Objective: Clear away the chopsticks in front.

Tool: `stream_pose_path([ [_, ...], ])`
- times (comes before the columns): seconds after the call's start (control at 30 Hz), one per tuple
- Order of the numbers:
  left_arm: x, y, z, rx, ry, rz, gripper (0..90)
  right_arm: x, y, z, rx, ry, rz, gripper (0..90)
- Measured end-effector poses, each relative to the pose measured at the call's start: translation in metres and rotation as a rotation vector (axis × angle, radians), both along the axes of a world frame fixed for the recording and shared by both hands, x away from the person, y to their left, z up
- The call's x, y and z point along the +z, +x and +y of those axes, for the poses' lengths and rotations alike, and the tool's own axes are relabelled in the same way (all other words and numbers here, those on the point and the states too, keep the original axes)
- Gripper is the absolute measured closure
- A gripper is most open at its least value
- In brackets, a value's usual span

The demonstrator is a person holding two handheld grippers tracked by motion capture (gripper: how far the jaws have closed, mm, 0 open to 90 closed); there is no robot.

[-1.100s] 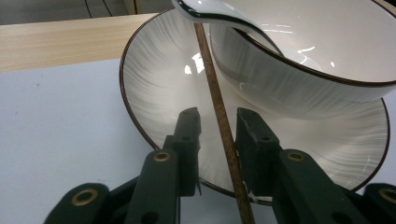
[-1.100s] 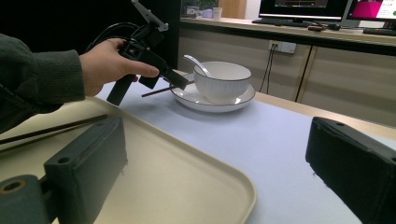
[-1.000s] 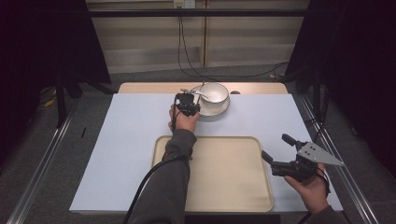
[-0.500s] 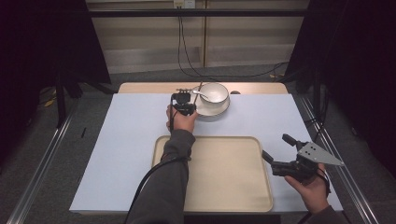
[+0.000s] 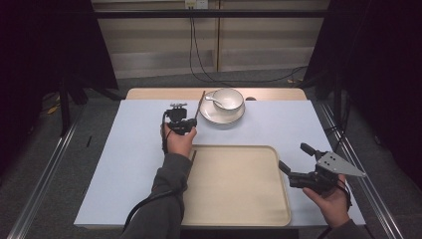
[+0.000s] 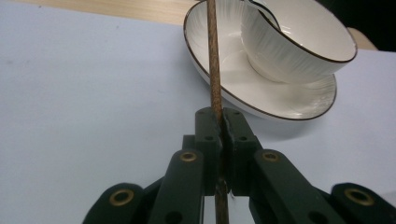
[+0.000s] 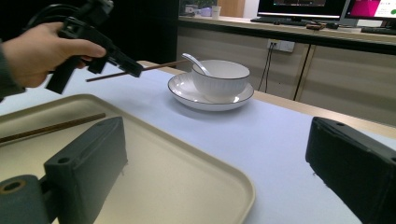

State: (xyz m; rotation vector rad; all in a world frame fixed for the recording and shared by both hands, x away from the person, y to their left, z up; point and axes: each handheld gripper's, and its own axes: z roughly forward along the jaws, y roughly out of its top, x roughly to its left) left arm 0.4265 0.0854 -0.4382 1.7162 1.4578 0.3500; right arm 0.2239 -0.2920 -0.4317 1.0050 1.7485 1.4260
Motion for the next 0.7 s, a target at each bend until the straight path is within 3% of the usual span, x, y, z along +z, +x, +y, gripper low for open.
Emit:
stream_pose_path([
  [0.13,0.007,-0.016,0.009,0.009,-0.025,-0.001,85.8,0.0,0.0,0.001,0.002,0.002,0.003,4.9],
  [0.23,0.014,-0.03,0.015,-0.006,-0.004,-0.006,85.8,0.0,-0.001,0.001,0.0,0.002,0.006,4.8],
  [0.37,0.022,-0.052,0.023,0.002,-0.038,-0.025,85.7,0.0,0.0,0.001,0.001,-0.001,0.004,4.8],
  [0.7,0.025,-0.101,0.03,-0.013,-0.056,-0.075,85.7,0.0,0.0,0.002,0.002,-0.004,0.008,4.8],
])
